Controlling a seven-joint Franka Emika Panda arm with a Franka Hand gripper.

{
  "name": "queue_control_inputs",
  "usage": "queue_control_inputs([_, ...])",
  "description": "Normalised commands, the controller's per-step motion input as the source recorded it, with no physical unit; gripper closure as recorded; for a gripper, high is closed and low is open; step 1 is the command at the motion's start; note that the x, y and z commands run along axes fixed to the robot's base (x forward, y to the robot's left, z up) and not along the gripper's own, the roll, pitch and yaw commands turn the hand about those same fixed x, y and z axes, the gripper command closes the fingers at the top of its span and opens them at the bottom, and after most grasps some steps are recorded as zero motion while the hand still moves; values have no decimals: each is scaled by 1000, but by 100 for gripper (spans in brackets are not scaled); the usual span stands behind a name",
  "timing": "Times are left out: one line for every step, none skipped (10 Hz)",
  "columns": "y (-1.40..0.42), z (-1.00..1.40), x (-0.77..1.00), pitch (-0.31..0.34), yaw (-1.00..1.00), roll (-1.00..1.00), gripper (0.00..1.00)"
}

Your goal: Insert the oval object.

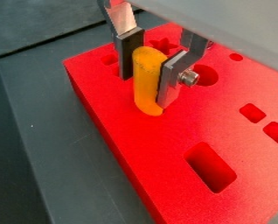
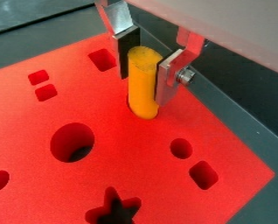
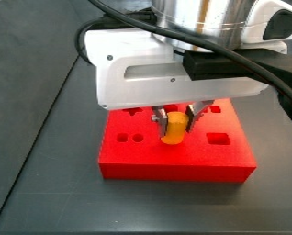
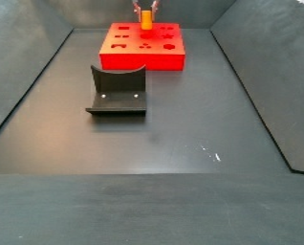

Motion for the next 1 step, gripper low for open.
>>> queue_control_inputs([0, 0, 0, 0, 0, 0, 100])
